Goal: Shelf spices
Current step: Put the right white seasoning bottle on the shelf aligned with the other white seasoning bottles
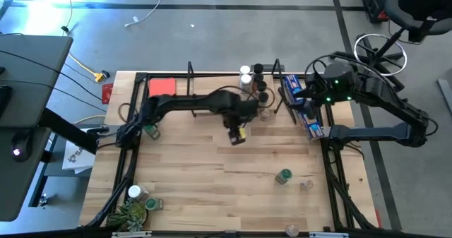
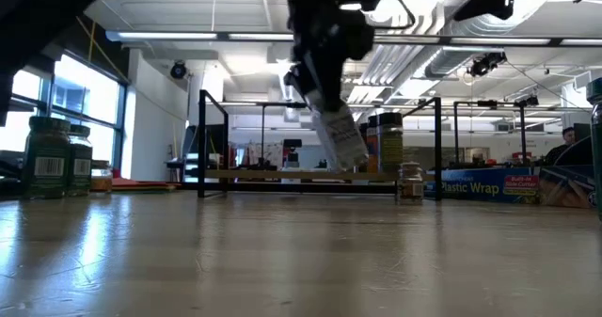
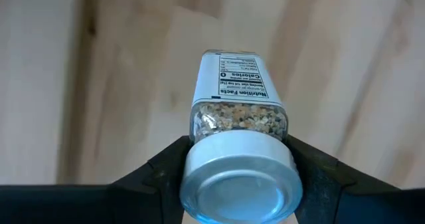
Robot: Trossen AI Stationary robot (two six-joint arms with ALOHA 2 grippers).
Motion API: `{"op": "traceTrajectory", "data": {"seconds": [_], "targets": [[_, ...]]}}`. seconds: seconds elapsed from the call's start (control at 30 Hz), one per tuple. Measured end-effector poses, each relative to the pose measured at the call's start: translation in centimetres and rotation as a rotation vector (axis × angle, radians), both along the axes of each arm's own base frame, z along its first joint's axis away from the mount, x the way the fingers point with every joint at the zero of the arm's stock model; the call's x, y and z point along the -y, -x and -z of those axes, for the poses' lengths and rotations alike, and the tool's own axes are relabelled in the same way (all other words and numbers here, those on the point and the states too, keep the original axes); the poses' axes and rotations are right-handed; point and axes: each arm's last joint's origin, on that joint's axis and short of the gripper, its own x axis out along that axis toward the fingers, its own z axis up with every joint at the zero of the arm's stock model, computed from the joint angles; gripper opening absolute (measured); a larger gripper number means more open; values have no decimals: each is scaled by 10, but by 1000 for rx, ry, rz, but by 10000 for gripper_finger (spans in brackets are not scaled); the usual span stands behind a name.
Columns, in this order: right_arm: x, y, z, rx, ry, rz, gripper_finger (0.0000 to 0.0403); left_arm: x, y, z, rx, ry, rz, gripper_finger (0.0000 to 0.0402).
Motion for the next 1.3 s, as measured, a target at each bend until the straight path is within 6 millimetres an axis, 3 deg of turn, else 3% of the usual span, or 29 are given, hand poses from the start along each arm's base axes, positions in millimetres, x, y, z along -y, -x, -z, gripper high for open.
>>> {"op": "traceTrajectory", "data": {"seconds": [0.27,0.47,0.73,0.87,1.1,1.3], "targets": [[-7,19,-2,6,-28,43,300,-32,-20,15,17,2,-53,193],[-8,24,-4,24,-42,108,300,-39,-19,18,12,-7,-40,247],[-8,24,-4,30,-74,145,300,-38,-18,16,6,-26,14,254],[-8,24,-4,31,-75,146,300,-34,-18,11,-1,-101,119,254],[-8,24,-4,31,-76,149,300,-23,-27,9,33,-283,476,255],[-8,24,-4,32,-85,154,300,-22,-29,13,50,-284,551,255]]}}
